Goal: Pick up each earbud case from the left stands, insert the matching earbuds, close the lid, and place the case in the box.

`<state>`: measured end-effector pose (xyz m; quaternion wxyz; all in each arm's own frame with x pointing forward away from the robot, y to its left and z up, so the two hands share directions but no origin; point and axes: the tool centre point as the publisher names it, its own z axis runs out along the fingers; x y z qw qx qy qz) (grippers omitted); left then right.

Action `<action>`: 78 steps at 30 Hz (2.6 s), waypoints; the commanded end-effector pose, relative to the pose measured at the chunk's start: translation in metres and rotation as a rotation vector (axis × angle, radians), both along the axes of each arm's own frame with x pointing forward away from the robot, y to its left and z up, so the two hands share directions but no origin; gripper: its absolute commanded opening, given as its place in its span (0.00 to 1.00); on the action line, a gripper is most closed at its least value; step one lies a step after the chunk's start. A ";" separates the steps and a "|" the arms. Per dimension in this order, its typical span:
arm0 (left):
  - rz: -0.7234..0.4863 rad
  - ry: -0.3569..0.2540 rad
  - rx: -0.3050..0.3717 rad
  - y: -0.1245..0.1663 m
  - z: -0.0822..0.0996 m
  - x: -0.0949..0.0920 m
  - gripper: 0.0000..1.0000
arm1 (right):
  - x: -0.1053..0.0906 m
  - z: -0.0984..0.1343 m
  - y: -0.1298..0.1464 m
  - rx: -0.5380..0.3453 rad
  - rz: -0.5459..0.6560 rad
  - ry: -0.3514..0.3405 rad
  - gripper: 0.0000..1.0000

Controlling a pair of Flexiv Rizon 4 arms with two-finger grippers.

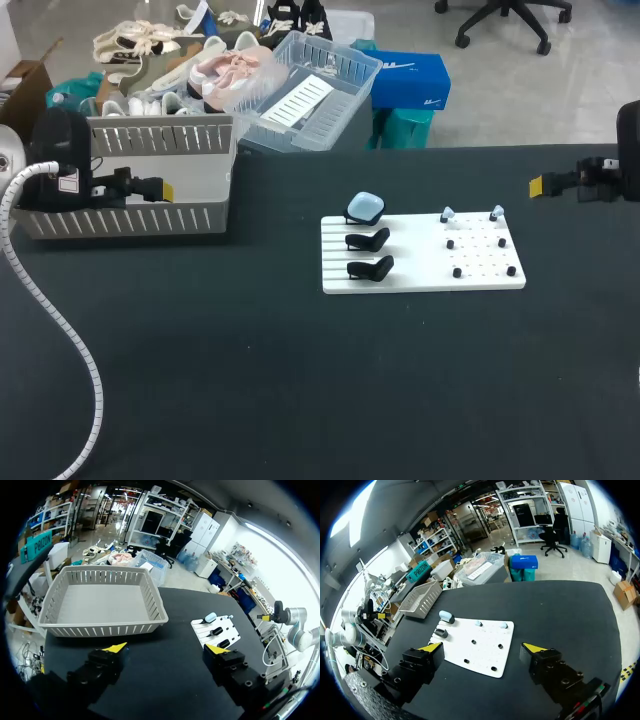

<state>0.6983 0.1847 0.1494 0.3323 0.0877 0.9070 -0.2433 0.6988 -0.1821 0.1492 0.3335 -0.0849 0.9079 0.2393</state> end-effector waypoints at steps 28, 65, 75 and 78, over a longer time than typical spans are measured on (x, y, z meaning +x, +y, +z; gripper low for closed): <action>-0.001 0.004 0.002 0.000 0.001 0.001 1.00 | 0.001 0.000 -0.001 0.001 0.004 0.000 1.00; -0.063 -0.044 -0.004 -0.003 0.004 0.005 1.00 | 0.001 0.000 -0.001 0.001 0.004 0.000 1.00; -0.329 -0.199 -0.050 -0.021 0.018 0.015 1.00 | 0.001 0.000 -0.001 0.001 0.004 0.000 1.00; -0.419 -0.245 -0.045 -0.028 0.024 0.018 1.00 | 0.001 0.000 -0.001 0.001 0.004 0.000 1.00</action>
